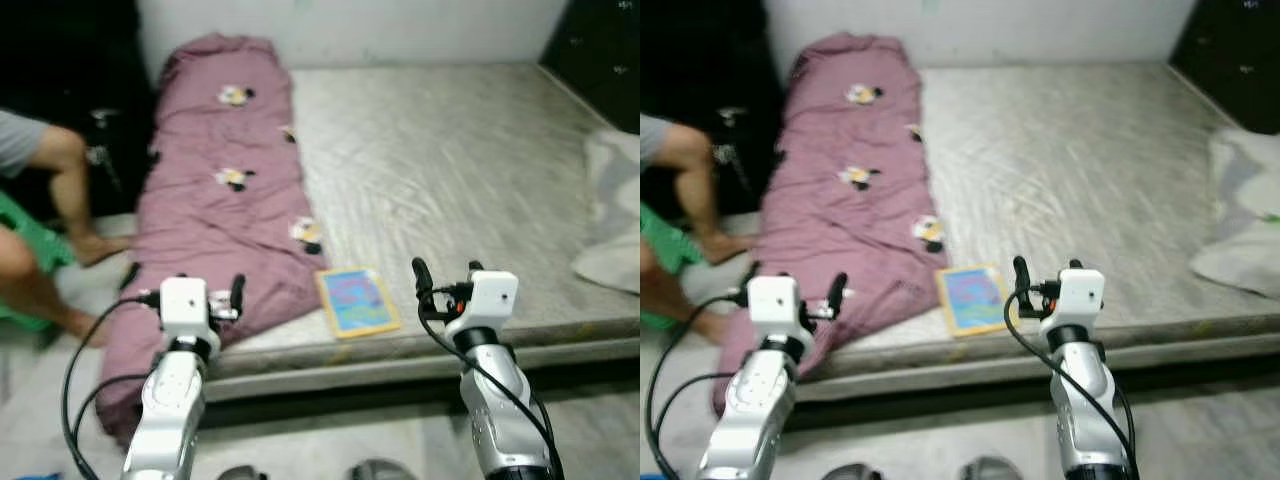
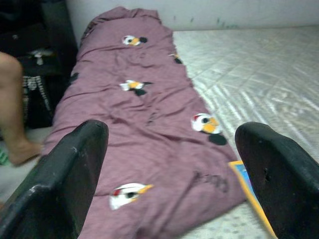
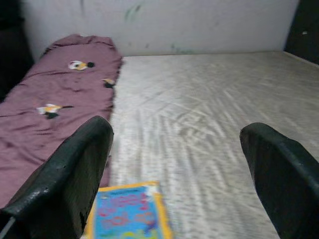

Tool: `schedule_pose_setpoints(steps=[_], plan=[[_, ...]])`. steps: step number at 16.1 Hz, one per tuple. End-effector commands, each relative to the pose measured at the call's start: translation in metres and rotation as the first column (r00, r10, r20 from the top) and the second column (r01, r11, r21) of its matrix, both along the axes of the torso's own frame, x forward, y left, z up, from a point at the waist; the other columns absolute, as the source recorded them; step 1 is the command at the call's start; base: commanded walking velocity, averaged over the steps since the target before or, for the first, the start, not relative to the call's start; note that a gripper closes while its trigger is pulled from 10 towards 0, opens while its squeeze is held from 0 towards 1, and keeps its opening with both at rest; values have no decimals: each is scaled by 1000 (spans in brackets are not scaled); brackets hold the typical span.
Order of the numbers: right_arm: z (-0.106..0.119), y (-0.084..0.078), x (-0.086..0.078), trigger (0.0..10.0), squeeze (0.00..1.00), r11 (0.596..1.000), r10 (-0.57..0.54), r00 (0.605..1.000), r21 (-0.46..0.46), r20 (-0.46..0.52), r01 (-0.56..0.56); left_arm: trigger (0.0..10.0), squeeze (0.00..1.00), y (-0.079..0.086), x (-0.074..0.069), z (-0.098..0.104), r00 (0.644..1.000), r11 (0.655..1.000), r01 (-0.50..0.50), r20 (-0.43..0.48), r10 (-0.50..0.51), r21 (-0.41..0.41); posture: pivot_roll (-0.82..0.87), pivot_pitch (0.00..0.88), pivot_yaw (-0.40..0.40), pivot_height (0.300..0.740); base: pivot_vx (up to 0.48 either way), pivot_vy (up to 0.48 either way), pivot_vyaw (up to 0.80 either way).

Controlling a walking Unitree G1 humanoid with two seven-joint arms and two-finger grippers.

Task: Clean up the room

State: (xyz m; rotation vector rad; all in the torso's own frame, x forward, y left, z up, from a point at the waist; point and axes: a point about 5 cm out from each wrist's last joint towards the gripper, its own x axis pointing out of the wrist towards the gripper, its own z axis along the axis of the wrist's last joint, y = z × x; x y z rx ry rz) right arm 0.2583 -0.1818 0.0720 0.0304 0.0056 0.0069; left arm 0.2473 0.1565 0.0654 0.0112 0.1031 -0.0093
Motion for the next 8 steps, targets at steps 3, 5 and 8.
schedule_pose_setpoints(steps=[3,5,8], plan=[[1,-6,0,10000,0,1000,-12,1000,-20,-2,12,10000,0,-5,0,-1,1000,1000,7,1,-7,-26,-54,39,-3,740,0,-171,0],[0,-6,0,10000,0,1000,-11,1000,-22,-4,11,10000,0,-5,0,1,1000,1000,25,11,-24,-17,-54,38,-3,740,0,0,0],[-1,-6,-1,10000,0,1000,-10,1000,-25,-7,9,10000,0,-7,0,2,999,999,47,19,-47,-26,-56,38,-4,740,0,0,0]])
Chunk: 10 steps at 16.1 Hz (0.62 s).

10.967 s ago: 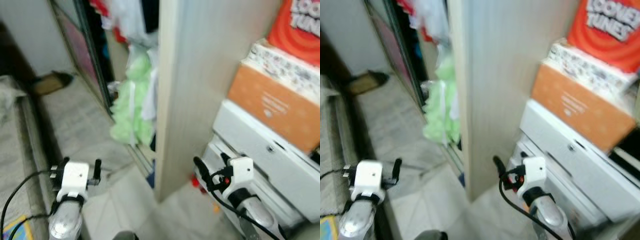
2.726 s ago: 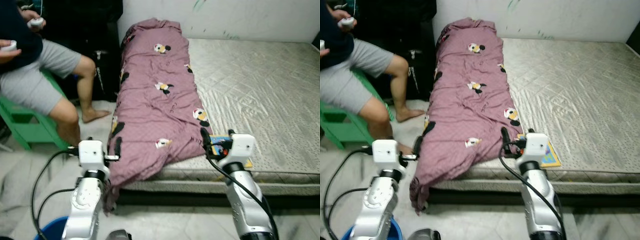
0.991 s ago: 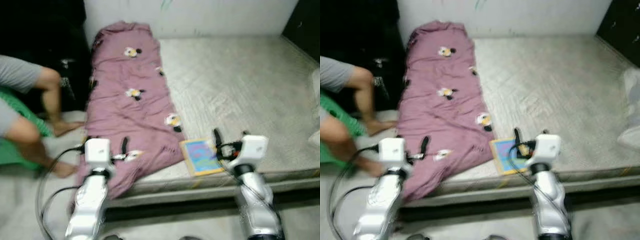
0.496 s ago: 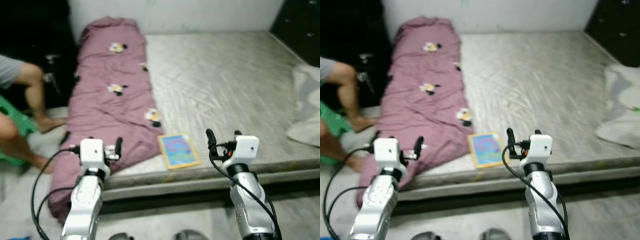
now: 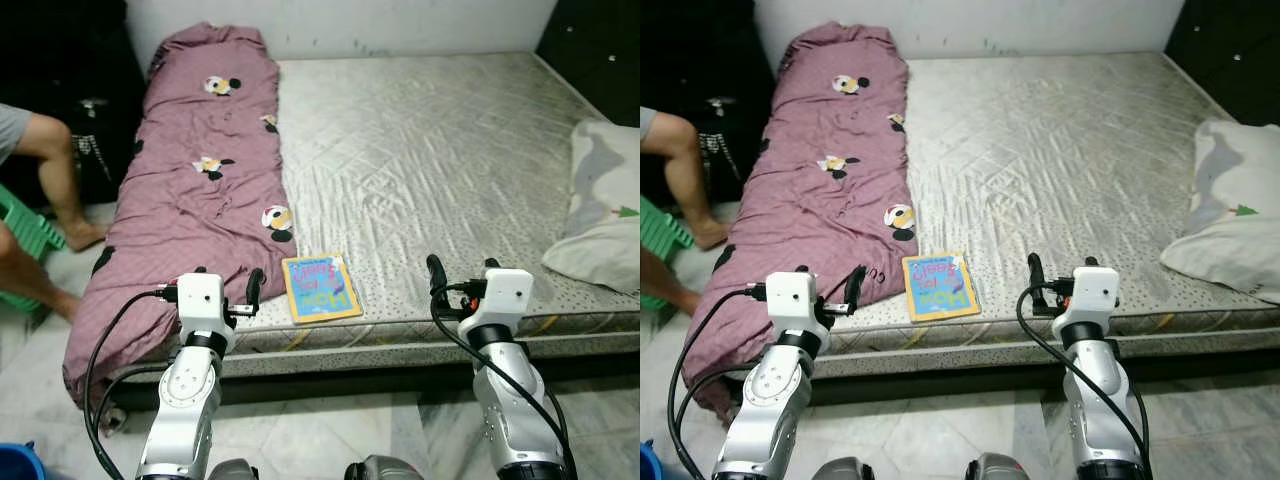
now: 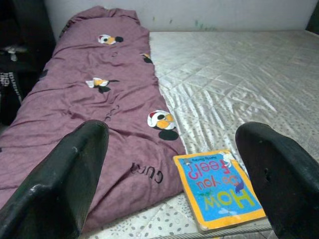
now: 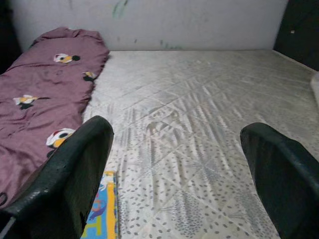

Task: Clean up the room

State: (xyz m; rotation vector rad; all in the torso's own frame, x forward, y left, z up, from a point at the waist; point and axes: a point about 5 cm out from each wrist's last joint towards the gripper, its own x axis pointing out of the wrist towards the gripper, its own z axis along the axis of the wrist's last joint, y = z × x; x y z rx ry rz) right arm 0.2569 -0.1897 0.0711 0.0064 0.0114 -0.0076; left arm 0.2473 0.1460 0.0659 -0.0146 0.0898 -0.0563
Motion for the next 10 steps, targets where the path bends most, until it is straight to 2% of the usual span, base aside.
schedule_pose_setpoints(steps=[1,3,10], plan=[[0,2,1,10000,0,1000,4,1000,-2,-1,-4,10000,0,3,0,1,1000,1000,3,6,-3,0,-56,39,-5,740,0,0,0],[0,1,1,10000,0,1000,5,1000,-4,-1,-5,10000,0,2,-1,1,1000,1000,10,9,-10,-5,-56,38,-5,740,0,0,0],[-1,2,2,10000,0,1000,5,1000,-3,-1,-5,10000,0,1,0,2,1000,1000,27,15,-27,-13,-55,36,-3,740,250,0,0]])
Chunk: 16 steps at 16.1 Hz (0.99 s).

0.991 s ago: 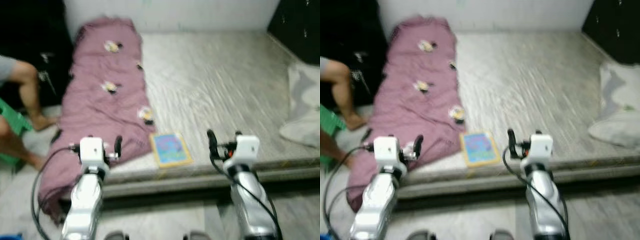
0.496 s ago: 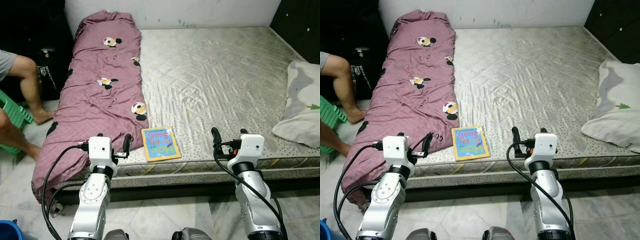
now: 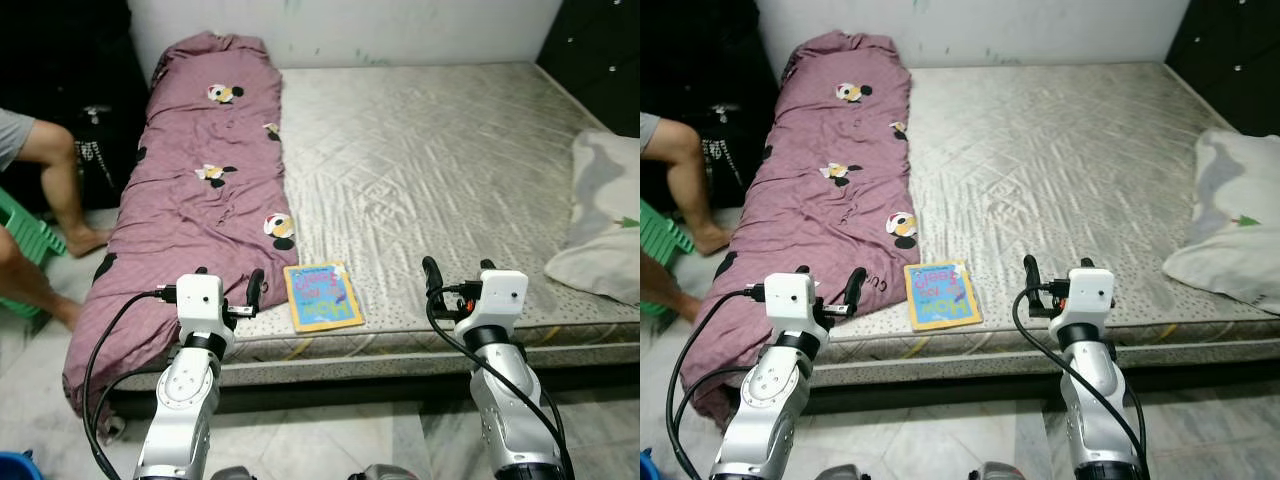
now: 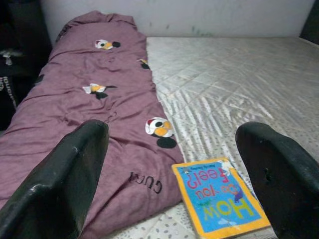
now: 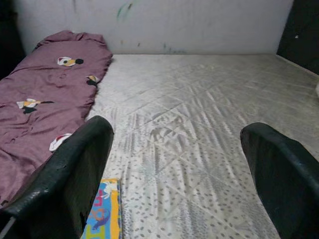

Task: Clean up the room

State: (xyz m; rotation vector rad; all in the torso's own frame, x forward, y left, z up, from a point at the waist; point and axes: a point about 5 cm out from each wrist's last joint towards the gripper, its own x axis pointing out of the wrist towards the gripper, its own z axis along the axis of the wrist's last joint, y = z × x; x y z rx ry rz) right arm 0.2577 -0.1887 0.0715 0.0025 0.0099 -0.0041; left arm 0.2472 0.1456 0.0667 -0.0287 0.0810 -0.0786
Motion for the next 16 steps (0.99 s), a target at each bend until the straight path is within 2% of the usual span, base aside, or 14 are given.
schedule_pose_setpoints(steps=[1,16], plan=[[-1,1,1,10000,0,1000,2,1000,0,-3,-2,10000,0,1,0,1,1000,1000,5,6,-5,3,-55,36,-3,740,266,0,0],[0,2,3,10000,0,1000,10,1000,-14,7,-10,10000,0,0,2,1,1000,1000,8,6,-8,8,-54,28,-3,740,256,0,0]])
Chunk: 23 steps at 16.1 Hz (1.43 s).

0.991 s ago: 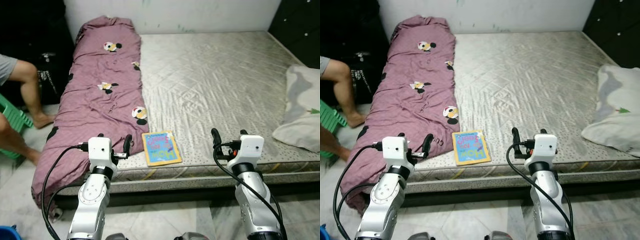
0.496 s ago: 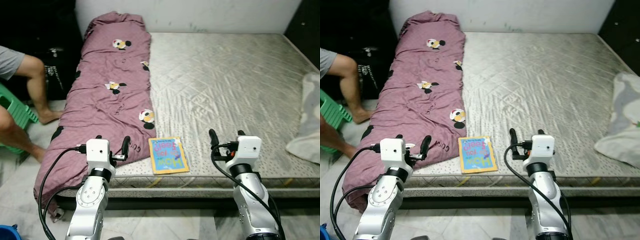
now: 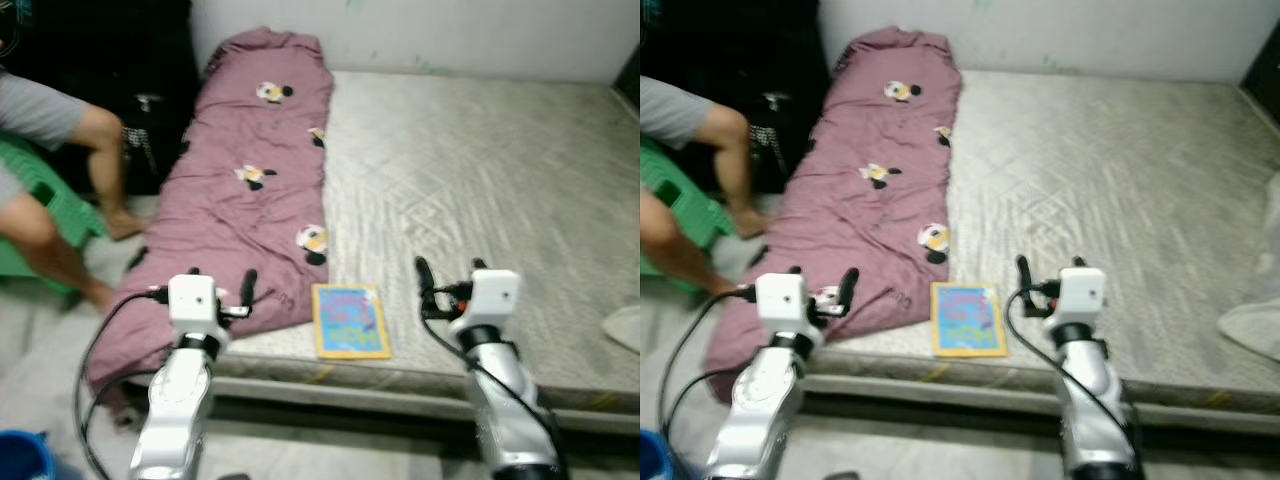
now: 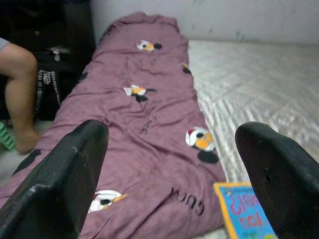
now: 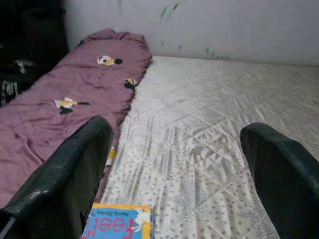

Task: Clean up the room

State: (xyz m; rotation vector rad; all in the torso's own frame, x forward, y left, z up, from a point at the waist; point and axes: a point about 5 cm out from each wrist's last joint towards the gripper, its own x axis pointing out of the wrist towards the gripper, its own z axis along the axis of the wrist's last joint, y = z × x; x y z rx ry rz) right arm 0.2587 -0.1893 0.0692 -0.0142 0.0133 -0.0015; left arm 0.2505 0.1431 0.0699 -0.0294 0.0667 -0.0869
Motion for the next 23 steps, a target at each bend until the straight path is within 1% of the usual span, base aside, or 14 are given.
schedule_pose_setpoints(steps=[1,5,8,11,12,17,22,23], plan=[[2,3,3,10000,0,1000,7,1000,2,11,-7,10000,0,3,-1,-2,1000,1000,4,-7,-4,7,-53,27,-3,740,274,0,0],[1,4,3,10000,0,1000,3,1000,4,12,-3,10000,0,4,0,-2,1000,1000,7,-6,-7,11,-50,25,2,740,277,0,0],[-1,3,3,10000,0,1000,-9,1000,27,3,9,10000,0,4,0,-2,1000,1000,11,-7,-11,14,-50,26,5,740,279,0,0],[-1,3,3,10000,0,1000,-11,1000,23,4,11,10000,0,4,0,-1,1000,1000,18,-1,-18,18,-48,26,7,740,304,0,0],[-1,3,3,10000,0,1000,-12,1000,22,4,12,10000,0,5,0,-2,1000,1000,-8,-11,8,14,-49,27,9,740,0,0,0],[-3,1,2,10000,0,1000,-19,1000,25,1,19,10000,0,2,1,-5,999,1000,-8,-31,8,19,-50,26,8,740,0,0,0],[-3,0,2,10000,0,1000,-22,1000,21,0,22,10000,0,0,0,-5,999,999,12,-30,-11,33,-55,28,8,740,0,0,-793],[-2,0,2,10000,0,1000,-21,1000,18,2,21,10000,0,0,0,-5,999,999,16,-28,-15,31,-55,28,8,740,0,-247,0]])
